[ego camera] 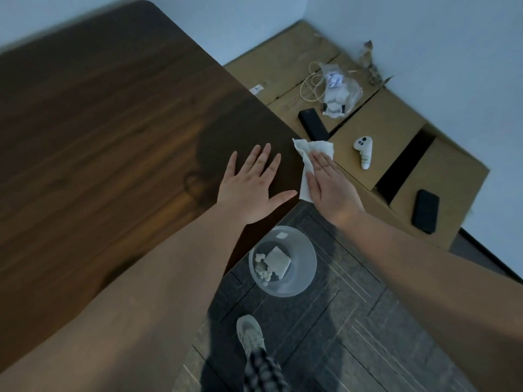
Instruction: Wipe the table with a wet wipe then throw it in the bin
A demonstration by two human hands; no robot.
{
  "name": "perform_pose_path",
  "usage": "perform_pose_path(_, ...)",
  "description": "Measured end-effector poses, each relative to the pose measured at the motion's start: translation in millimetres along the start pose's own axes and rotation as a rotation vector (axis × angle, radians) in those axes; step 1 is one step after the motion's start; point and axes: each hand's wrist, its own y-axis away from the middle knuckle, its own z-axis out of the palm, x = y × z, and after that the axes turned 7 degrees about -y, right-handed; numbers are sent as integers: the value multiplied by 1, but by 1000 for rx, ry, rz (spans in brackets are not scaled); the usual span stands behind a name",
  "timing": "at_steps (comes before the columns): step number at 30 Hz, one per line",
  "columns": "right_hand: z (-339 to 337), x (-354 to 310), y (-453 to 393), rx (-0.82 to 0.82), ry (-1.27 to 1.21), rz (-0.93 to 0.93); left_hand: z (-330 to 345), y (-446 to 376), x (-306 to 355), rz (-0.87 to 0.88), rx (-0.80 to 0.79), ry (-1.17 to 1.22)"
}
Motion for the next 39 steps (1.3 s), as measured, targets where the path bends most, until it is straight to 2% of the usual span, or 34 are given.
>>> perform_pose_path(3,0,19,17,9,8,-29,0,-13,12,13,19,19)
perform_pose_path(6,16,43,43,22,-121,88,-2,-23,22,43,27,12)
perform_pose_path(10,49,78,80,12,-162,175,3,-24,24,36,94,-6)
perform_pose_path(13,75,89,90,-174,-173,295,8,-24,28,26,137,-14)
perform_pose_path(16,112,95,94,-316,-166,290,9,-26,29,18,167,-13)
perform_pose_path(22,177,89,96,-317,-211,448,11,-25,30,17,219,13)
perform_pose_path(29,240,83,86,-321,-136,442,14,-27,30,14,242,-3)
perform_pose_path(31,249,84,85,-375,-109,424,14,-27,30,12,245,-6)
perform_pose_path(34,251,82,86,-501,-40,356,15,-28,29,15,242,-20)
perform_pose_path(39,230,80,84,-525,-62,232,12,-28,30,22,235,-7)
